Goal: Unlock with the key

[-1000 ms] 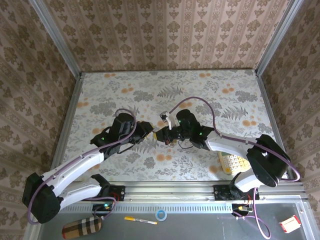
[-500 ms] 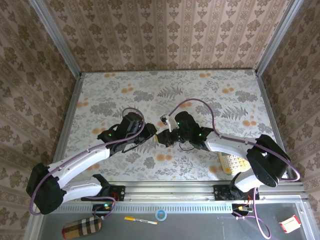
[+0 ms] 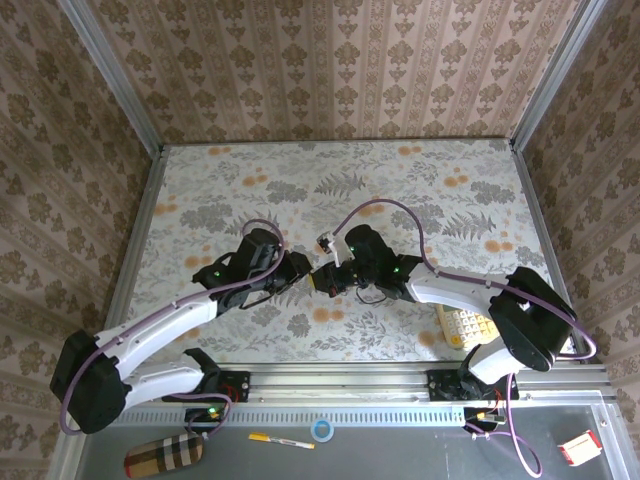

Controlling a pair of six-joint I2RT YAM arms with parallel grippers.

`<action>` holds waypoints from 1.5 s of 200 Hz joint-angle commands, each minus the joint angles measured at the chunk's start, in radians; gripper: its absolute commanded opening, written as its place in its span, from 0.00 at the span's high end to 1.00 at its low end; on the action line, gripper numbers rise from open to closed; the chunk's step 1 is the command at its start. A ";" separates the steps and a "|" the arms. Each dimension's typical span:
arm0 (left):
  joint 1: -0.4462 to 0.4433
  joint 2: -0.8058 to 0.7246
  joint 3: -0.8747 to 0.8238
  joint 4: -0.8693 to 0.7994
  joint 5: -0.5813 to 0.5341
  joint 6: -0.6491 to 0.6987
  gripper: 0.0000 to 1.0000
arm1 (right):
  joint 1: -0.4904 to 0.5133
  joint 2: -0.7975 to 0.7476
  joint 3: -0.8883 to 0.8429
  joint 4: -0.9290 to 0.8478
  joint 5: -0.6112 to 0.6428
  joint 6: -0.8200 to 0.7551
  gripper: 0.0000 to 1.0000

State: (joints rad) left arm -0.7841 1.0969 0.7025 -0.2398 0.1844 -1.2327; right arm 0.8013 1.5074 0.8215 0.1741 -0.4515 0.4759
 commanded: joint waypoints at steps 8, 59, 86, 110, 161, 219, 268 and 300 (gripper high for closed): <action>-0.041 0.041 -0.001 0.044 0.147 0.005 1.00 | 0.049 -0.008 0.049 0.290 -0.101 0.003 0.99; 0.053 -0.006 -0.018 0.030 0.143 0.010 1.00 | 0.050 -0.008 0.040 0.229 -0.126 0.020 0.77; 0.095 -0.043 -0.050 0.021 0.131 -0.001 1.00 | 0.050 -0.010 0.021 0.210 -0.124 0.024 0.72; 0.115 -0.066 -0.067 0.016 0.125 -0.008 1.00 | 0.050 -0.004 0.018 0.193 -0.116 0.026 0.67; 0.151 -0.115 -0.094 -0.012 0.097 -0.020 1.00 | 0.052 -0.010 0.006 0.155 -0.091 0.024 0.52; 0.168 -0.174 -0.071 -0.056 0.022 -0.016 1.00 | 0.052 -0.041 -0.064 0.201 -0.029 0.065 0.42; 0.160 -0.180 -0.061 -0.050 0.000 -0.026 1.00 | 0.055 -0.005 -0.107 0.352 0.001 0.115 0.48; 0.151 -0.184 -0.060 -0.036 -0.003 -0.037 1.00 | 0.055 0.044 -0.094 0.412 0.008 0.124 0.59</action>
State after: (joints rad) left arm -0.6224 0.9337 0.6109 -0.2893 0.2008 -1.2549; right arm 0.8494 1.5127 0.7261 0.4839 -0.4713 0.5804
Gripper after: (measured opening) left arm 0.260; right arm 0.433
